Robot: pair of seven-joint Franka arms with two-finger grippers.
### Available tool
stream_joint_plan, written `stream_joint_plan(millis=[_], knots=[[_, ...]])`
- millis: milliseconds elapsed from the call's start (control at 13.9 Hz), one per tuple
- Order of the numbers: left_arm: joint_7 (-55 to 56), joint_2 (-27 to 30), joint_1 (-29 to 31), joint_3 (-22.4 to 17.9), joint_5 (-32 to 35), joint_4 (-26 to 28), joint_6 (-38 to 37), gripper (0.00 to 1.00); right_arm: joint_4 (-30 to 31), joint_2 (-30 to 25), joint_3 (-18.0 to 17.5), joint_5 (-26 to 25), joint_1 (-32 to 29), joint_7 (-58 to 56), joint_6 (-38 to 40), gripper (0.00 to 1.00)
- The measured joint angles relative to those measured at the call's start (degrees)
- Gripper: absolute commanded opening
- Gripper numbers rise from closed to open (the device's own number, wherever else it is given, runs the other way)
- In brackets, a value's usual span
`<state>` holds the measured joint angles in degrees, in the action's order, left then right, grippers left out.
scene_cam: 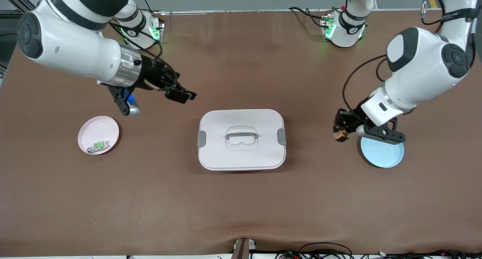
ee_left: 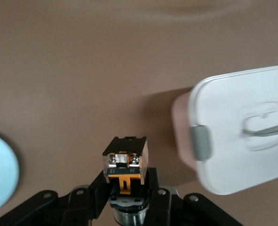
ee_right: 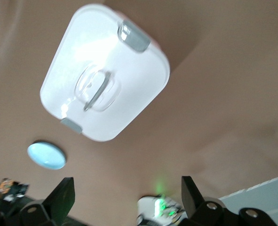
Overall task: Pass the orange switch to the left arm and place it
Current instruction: 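Carry the switch toward the blue plate while the right gripper withdraws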
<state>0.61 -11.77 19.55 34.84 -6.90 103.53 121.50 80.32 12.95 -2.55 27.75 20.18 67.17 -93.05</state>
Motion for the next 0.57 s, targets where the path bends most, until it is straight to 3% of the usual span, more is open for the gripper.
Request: stream_joint_plan(millis=[575], knots=[[-30.98,-5.69,11.54,-0.24,9.44,0.15,-3.93,0.00,6.44,-6.43,-0.02,-15.30,-2.93,-25.30,2.86,1.00]])
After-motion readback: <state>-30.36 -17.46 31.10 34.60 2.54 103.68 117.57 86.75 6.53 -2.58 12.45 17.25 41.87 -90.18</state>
